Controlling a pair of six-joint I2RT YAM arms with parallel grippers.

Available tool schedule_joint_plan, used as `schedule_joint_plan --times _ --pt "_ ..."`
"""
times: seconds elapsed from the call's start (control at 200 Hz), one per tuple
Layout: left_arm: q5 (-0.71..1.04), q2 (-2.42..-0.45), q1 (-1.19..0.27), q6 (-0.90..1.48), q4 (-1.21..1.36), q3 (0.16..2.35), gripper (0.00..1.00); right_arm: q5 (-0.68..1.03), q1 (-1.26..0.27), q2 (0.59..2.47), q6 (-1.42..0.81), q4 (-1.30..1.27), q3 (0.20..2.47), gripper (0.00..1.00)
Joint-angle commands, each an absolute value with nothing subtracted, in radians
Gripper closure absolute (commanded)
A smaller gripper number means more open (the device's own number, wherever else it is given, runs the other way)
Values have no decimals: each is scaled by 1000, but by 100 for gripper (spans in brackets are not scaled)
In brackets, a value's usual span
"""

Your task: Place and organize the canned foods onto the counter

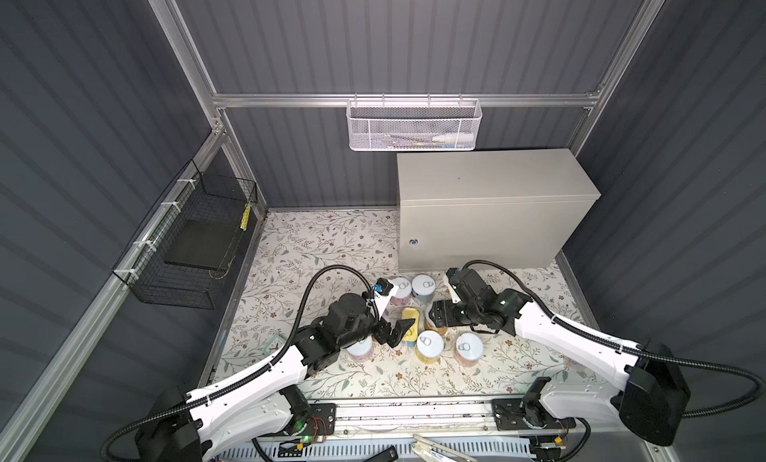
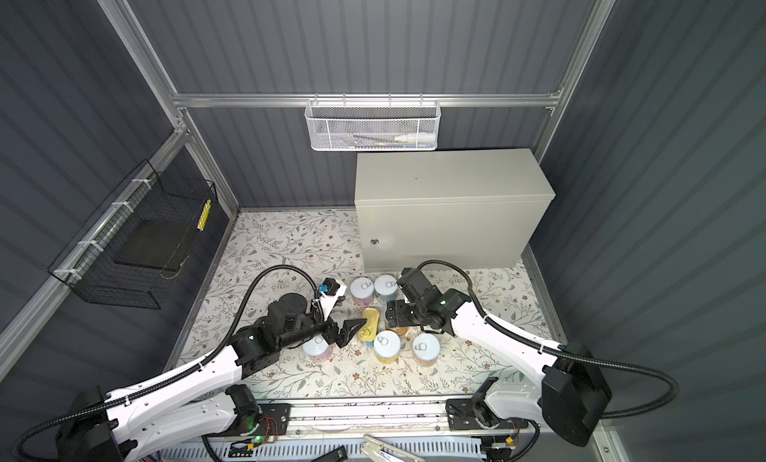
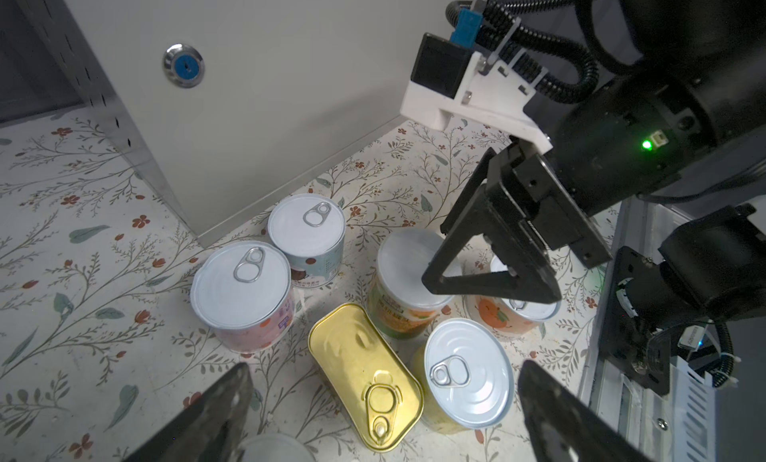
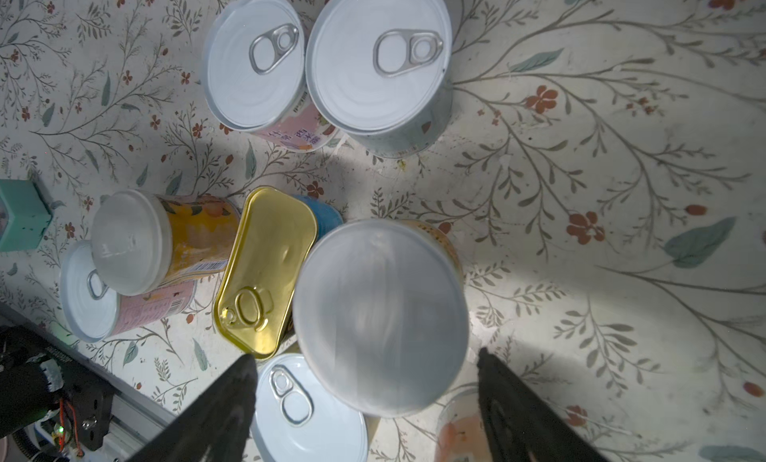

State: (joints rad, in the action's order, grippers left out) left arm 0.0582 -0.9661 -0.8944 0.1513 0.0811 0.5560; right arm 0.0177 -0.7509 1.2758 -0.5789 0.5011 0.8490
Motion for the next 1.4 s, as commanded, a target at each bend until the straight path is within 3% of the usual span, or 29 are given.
schedule_joint_plan --times 0.0,0.205,0.355,0.69,0.925,1.276,1.396 --pt "19 -954 -897 175 61 546 0 -49 -772 1325 -595 496 877 15" --pt "-11 -974 -897 163 43 564 0 -118 -801 1402 -614 480 902 16" --pt "-21 -994 -897 149 21 581 0 -140 -804 1424 -630 456 899 27" --pt "-101 -1052 -897 150 -9 586 0 -259 -805 1464 -627 511 917 22" --pt "-116 -1079 -897 155 0 588 0 -273 -805 1502 -611 505 933 21" --pt "-113 -1098 -897 168 16 582 0 -299 -804 1545 -603 510 963 13" --pt "-118 -1104 -897 174 21 581 0 -304 -804 1542 -601 503 968 18"
